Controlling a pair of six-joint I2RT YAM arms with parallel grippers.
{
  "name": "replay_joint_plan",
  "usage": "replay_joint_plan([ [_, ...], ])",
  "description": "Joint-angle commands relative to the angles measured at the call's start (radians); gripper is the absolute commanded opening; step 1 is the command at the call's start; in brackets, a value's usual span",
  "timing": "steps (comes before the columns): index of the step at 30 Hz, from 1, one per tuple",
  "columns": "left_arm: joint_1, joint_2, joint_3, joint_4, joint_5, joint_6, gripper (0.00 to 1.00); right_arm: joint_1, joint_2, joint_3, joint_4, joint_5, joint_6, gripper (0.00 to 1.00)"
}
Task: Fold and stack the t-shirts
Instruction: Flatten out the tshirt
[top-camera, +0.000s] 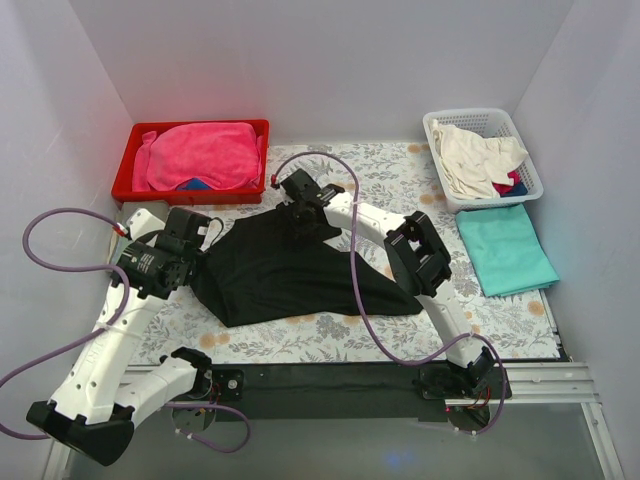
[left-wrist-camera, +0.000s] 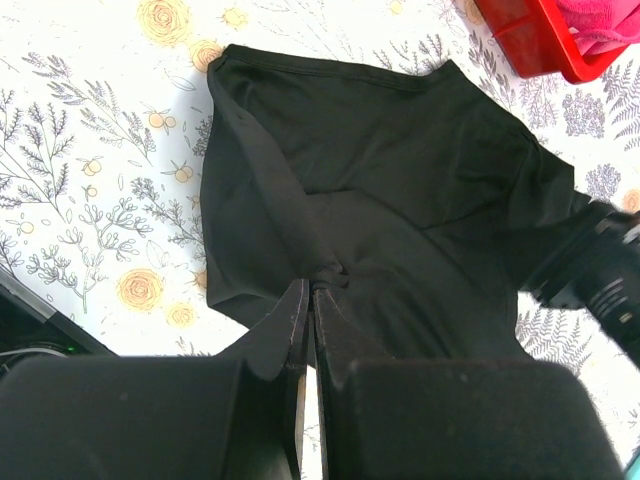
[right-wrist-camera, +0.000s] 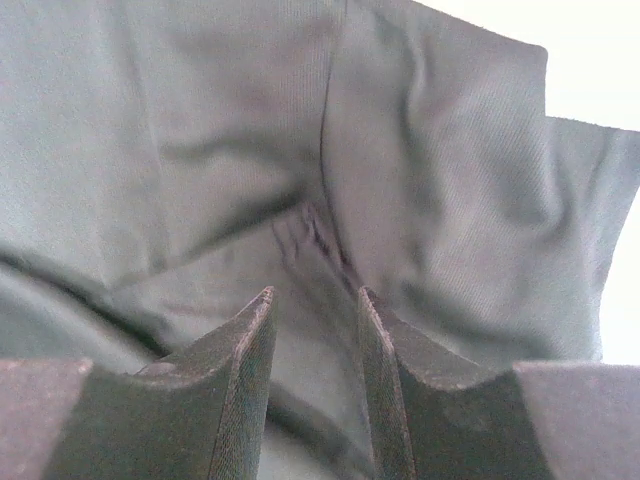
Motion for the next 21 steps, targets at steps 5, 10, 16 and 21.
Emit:
replay_joint_plan([
  [5,0.001,-0.03,0.013,-0.015,0.009,0.02,0.0,0.012,0.003,0.104,0.044,0.029,-0.022,0.45],
  [10,0.001,-0.034,0.018,-0.017,0.004,0.028,0.0,0.012,0.04,0.101,0.037,0.023,-0.015,0.45],
  [16,0.001,-0.044,0.015,-0.026,0.004,0.022,0.0,0.027,0.071,0.067,0.045,0.009,0.008,0.45],
  [21,0.002,-0.045,0.016,-0.032,0.001,0.017,0.0,0.033,0.089,0.064,0.044,0.01,0.013,0.41],
])
